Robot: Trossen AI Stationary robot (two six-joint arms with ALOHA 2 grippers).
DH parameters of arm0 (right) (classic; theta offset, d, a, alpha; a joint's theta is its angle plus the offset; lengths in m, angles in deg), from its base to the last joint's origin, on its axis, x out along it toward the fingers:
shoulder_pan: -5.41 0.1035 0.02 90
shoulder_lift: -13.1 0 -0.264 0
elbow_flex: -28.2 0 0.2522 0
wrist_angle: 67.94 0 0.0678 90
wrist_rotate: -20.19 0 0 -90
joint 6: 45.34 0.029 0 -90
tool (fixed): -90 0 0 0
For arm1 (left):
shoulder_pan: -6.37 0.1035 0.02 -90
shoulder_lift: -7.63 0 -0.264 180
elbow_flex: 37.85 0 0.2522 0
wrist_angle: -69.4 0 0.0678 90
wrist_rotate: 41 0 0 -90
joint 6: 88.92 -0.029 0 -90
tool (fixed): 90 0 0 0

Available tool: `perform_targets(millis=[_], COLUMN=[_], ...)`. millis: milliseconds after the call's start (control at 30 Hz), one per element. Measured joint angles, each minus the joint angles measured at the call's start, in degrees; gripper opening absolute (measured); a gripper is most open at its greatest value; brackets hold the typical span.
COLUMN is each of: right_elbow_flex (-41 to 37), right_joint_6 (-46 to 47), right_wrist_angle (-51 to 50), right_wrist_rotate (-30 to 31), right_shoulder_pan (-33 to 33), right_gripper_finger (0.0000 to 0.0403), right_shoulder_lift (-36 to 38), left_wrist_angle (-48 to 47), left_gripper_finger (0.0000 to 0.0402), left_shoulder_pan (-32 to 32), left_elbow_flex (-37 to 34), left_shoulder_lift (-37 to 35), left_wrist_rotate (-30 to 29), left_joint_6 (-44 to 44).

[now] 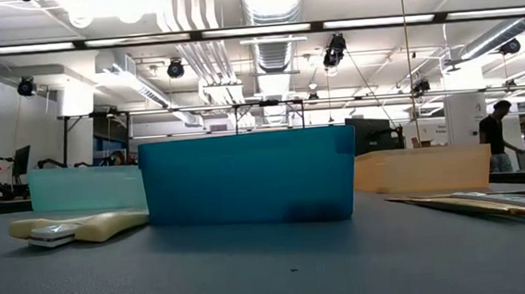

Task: Sort silverware by color (type)
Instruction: Put the left blue and white knife into the orange bin

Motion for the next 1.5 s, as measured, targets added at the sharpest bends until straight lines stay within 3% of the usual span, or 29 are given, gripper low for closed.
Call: perform_targets(millis=[200,600,800,1167,1300,1500], right_elbow_flex=[0.0,0.11,0.11,0.13,0.2,0.17], right_joint_6=[-2.11,-2.68,-2.57,-1.89,-0.59,0.7], right_wrist_angle=[-0.41,-0.38,-0.37,-0.11,-0.08,-0.35], right_wrist_rotate=[-0.21,-1.68,-1.53,-1.34,-1.53,-1.69], right_shoulder_pan=[-0.02,-0.15,-0.2,-1.01,-1.31,-1.39], right_gripper_finger=[0.0218,0.0177,0.0137,0.0016,0.0013,0.0011], right_shoulder_lift=[0.0,0.02,0.04,0.07,0.14,0.17], left_wrist_angle=[2.81,8.07,8.55,9.06,9.1,9.64], left_gripper_finger=[0.0008,0.0008,0.0008,0.0007,0.001,0.0048], left_shoulder_pan=[1.64,4.75,5.1,5.12,5.12,5.11], left_elbow_flex=[-0.02,-0.04,-0.04,-0.09,0.24,0.28], left_shoulder_lift=[2.29,6.32,6.65,6.65,6.65,6.54], left_wrist_rotate=[-0.01,-0.96,-0.95,-0.92,-0.93,-0.76], left_joint_6=[0.02,2.11,2.45,2.56,2.56,2.58])
